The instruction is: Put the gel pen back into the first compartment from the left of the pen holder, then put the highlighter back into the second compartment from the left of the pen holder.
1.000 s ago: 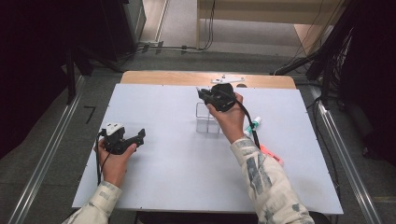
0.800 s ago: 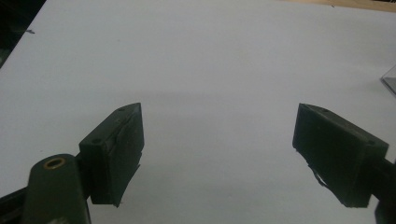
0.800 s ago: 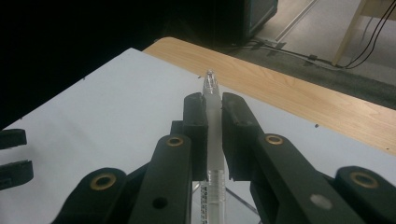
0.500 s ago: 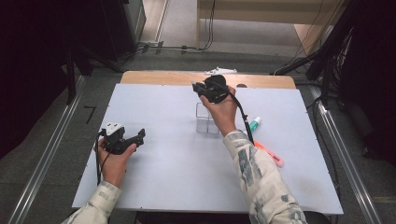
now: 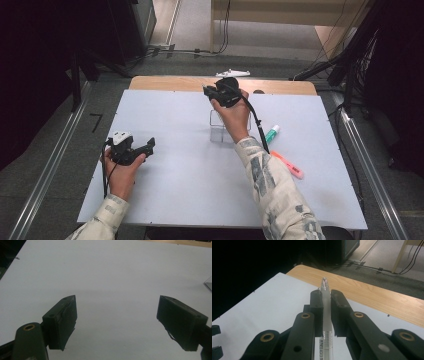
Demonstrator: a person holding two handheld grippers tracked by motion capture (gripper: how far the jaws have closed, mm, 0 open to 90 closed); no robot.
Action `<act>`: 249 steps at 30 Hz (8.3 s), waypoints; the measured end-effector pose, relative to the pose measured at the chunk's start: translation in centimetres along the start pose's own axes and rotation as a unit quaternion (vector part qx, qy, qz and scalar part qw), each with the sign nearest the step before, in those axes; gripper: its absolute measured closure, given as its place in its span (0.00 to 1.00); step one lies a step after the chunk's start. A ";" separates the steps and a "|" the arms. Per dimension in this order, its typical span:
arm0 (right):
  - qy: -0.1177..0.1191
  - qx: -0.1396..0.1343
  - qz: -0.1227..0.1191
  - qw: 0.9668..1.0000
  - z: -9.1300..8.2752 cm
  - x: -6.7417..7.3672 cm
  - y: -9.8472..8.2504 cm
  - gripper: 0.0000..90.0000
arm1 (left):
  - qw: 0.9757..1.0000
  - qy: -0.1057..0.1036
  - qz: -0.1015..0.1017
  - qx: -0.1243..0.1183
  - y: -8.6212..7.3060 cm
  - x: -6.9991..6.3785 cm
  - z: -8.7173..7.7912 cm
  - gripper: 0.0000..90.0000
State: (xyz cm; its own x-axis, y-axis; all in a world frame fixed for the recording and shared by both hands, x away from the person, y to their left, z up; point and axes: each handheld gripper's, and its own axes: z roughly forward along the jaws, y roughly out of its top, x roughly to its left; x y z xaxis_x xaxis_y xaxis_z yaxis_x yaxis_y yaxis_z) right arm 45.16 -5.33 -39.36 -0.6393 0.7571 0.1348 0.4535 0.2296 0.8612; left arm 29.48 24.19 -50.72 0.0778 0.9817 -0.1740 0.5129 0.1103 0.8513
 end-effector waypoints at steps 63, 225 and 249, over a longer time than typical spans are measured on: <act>0.046 0.007 -0.024 0.999 -6.1 -1.0 -5.5 0.24 | 1.000 0.004 0.002 0.003 -0.1 0.0 0.1 0.19; -0.048 0.071 -0.030 0.996 -17.0 -10.0 -19.2 0.72 | 1.000 0.004 0.005 0.006 -0.2 -0.4 0.2 0.19; -0.010 0.013 -0.052 0.999 -14.8 -6.6 -13.3 0.72 | 1.000 0.004 0.005 0.008 -0.2 -0.4 0.3 0.19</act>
State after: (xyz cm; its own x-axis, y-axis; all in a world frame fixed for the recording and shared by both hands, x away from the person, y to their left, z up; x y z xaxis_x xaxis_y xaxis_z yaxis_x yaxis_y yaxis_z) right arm 34.16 -22.45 -44.47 -0.6716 0.7400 0.0360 0.4012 0.3224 0.8574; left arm 29.58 23.77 -50.96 0.0758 0.9839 -0.1619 0.5250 0.0987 0.8454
